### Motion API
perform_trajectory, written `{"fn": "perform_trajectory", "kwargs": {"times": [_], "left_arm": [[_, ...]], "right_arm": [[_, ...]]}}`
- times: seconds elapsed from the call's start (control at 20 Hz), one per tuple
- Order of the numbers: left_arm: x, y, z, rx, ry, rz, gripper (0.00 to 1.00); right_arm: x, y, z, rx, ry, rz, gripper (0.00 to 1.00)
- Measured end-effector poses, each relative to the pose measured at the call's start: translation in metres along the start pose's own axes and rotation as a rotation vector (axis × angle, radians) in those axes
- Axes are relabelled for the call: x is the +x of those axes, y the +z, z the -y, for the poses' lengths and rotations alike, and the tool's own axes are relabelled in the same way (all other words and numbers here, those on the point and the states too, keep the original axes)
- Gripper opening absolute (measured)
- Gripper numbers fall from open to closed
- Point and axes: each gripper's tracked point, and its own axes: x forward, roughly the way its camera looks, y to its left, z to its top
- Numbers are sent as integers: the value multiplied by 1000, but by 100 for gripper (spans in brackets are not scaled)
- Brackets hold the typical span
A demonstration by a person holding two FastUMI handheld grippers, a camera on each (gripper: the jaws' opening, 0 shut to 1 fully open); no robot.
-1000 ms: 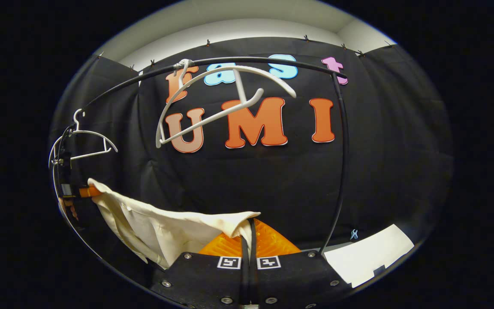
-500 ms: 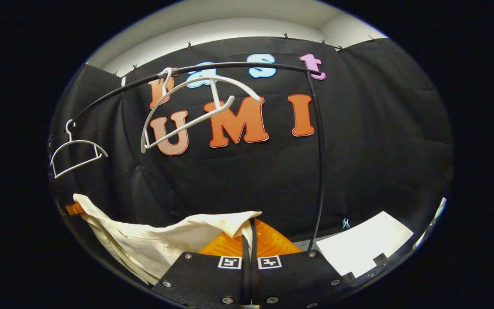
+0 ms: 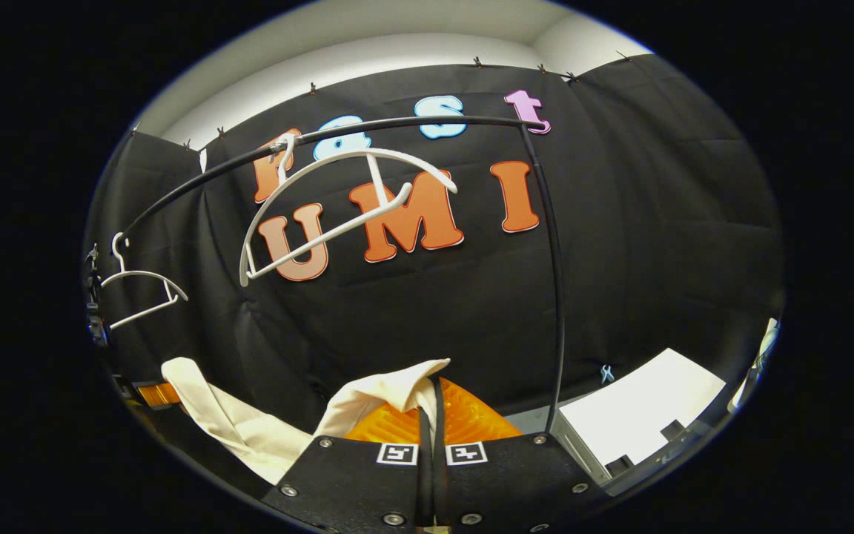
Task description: Grasp the clothes on the hanger with both hands and then place them into the laundry hamper below.
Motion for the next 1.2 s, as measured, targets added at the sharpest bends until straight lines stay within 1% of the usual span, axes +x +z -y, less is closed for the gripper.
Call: {"fn": "perform_trajectory", "kwargs": {"times": [0.1,0.2,0.3,0.45,0.5,0.55,0.65,0.7,0.8,1.0,1.2], "left_arm": [[13,-7,24,-13,-46,-49,7],[23,-12,45,-6,-76,-92,8],[36,-16,56,15,-87,-120,7],[54,-39,51,45,-54,-185,7],[57,-46,48,43,-42,-209,7],[61,-55,42,40,-28,-233,7],[67,-78,28,31,0,-281,6],[68,-93,20,24,15,-311,7],[66,-126,7,5,40,-377,7],[60,-193,-19,-38,77,-535,7],[46,-245,-39,-90,105,-659,7]], "right_arm": [[2,0,-21,7,24,-4,0],[5,-5,-49,-11,65,-6,0],[15,-10,-67,-36,87,-16,0],[36,-28,-77,-70,104,-58,0],[43,-36,-78,-86,104,-80,0],[47,-47,-69,-100,107,-101,0],[58,-75,-68,-109,109,-152,0],[65,-94,-78,-106,112,-178,0],[74,-128,-75,-113,100,-243,0],[73,-209,-55,-109,74,-428,1],[63,-271,-34,-77,26,-562,2]]}}
